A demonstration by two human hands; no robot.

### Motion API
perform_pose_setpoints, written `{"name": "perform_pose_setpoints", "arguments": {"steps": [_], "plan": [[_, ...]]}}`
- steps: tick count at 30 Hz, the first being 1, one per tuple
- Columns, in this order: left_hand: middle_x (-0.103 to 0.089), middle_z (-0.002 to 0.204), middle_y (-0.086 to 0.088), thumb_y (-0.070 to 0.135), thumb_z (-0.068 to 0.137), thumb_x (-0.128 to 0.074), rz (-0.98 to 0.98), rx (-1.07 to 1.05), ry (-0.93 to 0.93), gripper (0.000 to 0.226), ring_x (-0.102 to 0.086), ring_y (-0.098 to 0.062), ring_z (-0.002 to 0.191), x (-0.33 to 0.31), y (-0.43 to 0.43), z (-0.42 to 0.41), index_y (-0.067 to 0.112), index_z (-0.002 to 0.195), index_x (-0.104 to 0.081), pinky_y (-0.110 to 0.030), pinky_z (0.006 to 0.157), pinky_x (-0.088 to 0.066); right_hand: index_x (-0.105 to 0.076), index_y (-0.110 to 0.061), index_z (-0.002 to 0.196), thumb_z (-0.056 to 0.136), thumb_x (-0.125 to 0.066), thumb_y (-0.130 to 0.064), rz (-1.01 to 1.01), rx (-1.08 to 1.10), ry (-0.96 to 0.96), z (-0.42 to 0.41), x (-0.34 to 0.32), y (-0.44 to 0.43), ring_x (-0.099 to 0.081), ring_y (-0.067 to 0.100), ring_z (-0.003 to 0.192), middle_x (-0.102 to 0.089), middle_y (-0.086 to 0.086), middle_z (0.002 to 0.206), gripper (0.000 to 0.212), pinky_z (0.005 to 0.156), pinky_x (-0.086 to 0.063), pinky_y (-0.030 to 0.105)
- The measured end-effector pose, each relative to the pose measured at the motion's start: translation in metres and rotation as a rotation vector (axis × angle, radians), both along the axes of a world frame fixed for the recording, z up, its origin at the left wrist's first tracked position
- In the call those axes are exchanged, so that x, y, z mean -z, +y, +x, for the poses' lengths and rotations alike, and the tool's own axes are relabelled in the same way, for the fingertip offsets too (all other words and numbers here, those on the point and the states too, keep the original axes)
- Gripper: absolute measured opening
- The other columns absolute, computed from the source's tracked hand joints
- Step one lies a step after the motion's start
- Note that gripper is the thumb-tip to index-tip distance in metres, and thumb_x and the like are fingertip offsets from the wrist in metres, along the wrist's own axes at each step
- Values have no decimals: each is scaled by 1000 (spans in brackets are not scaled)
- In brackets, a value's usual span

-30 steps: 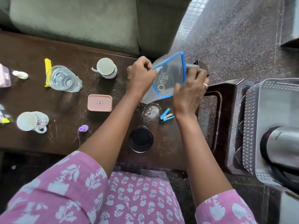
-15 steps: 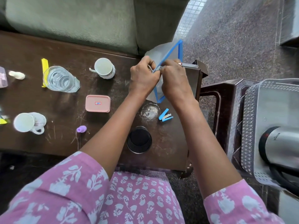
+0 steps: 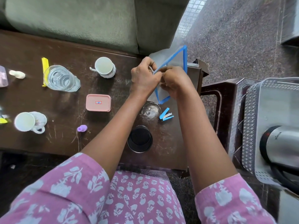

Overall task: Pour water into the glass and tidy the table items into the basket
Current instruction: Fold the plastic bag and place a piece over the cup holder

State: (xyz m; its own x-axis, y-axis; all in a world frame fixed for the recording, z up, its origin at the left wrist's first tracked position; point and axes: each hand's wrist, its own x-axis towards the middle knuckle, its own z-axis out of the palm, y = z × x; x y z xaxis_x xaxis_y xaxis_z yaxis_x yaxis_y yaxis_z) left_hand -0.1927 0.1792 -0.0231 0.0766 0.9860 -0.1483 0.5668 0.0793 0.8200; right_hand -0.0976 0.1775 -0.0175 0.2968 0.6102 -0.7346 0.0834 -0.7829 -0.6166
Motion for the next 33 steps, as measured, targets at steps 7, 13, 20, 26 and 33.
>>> {"name": "perform_pose_setpoints", "arguments": {"steps": [7, 13, 20, 26, 33], "plan": [[-39, 52, 13, 15, 72, -64, 7, -1, -15, 25, -39, -8, 50, 1, -5, -5, 25, 66, -42, -18, 54, -25, -62, -18, 77, 83, -40, 13, 129, 19, 232, -7, 2, -12, -58, 10, 68, -63, 1, 73, 38, 56, -45, 18], [-40, 55, 14, 10, 70, -62, -5, 28, -10, 18, -40, -6, 52, 4, -13, -13, 21, 71, -48, -11, 52, -28, -58, -12, 67, 80, -38, 14, 123, -76, 311, -13, 14, -16, -55, 7, 56, -59, -7, 52, 35, 50, -44, 16], [-53, 69, 4, 8, 75, -59, -106, -28, 96, 12, -44, -13, 62, 11, -20, -12, 18, 77, -53, -15, 46, -30, -72, -10, 99, 84, -46, 1, 10, -176, -60, -16, 23, -19, -55, 19, 80, -61, 0, 75, 32, 74, -49, 35], [-63, 90, -9, 5, 78, -53, -127, -18, 198, 15, -56, -25, 82, 13, -21, -12, 16, 87, -56, -32, 64, -47, -68, -5, 104, 76, -64, -12, 30, -72, -161, 8, -3, -16, -66, 30, 95, -68, 18, 106, 29, 83, -58, 46], [-56, 92, -2, 23, 81, -63, -245, 26, 248, 22, -50, -16, 78, 39, -28, -7, 16, 99, -55, -24, 57, -41, -70, -18, 61, 66, -76, -8, 208, -122, -180, 49, -41, -30, -62, 19, 69, -66, 3, 68, 14, 62, -45, 27]]}}
